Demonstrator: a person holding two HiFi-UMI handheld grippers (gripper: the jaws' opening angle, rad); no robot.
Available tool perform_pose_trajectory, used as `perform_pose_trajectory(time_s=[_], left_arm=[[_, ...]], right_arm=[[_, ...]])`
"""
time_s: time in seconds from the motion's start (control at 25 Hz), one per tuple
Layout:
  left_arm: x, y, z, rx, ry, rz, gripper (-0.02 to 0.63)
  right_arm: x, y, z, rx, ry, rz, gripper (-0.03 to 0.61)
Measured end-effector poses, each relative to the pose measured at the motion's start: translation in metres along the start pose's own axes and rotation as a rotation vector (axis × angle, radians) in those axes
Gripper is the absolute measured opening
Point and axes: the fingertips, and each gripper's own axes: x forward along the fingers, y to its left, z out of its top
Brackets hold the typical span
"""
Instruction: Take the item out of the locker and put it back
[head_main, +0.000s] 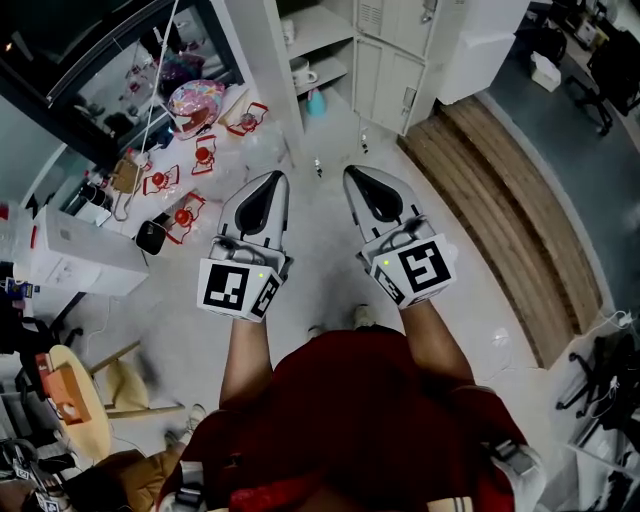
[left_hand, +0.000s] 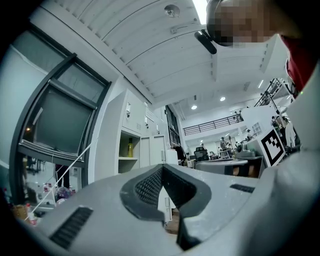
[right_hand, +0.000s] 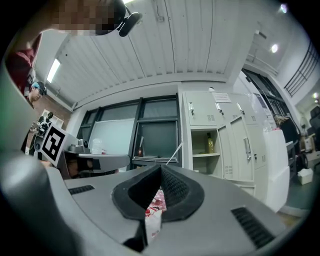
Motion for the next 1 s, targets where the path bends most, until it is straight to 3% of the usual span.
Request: perform_pose_trajectory(time_s=[0.2, 0.32, 0.52, 1.0], left_arm=[[0.014, -0.001, -0.006, 0.000, 0.009, 0.020, 0.006], [0.024, -0.002, -0.010, 0.001, 0.013, 0.030, 0.006], [0.039, -0.006, -0.014, 0.001, 0.013, 0.048, 0.006], [0.082, -0.028, -0.022, 0.018, 0.018, 0.079, 0.006]], right_arm=[[0.004, -0.015, -0.004, 0.014, -0.007, 0.002, 0.001], [0.007, -0.024, -0.008, 0.021, -0.001, 0.007, 0.080], [0.010, -0.041, -0.012, 0.027, 0.015, 0.022, 0.144], [0.005, -0.089, -0.018, 0.025, 0.039, 0.068, 0.195]])
